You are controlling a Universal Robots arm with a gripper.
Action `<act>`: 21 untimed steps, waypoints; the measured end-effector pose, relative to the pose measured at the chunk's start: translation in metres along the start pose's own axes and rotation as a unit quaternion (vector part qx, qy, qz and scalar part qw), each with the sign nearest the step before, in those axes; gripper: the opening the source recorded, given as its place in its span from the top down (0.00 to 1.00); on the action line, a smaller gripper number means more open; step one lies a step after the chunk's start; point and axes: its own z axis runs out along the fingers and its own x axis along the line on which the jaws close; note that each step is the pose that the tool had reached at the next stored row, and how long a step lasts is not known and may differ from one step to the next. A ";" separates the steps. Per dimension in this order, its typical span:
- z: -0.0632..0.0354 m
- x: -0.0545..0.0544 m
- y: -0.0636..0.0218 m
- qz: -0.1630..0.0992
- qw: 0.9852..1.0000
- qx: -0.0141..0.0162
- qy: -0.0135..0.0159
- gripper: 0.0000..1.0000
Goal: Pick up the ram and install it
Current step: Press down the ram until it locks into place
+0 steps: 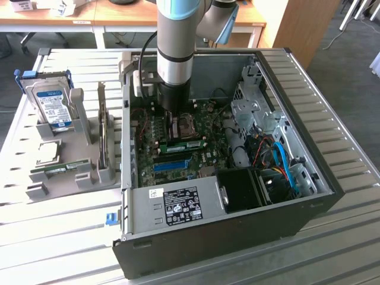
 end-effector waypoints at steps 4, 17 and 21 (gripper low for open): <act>-0.0015 0.000 -0.0002 0.000 1.000 0.001 -0.001 0.89; -0.0299 0.000 0.0005 0.000 1.000 0.000 0.000 0.89; -0.0386 0.000 0.0006 0.000 1.000 0.000 0.000 0.89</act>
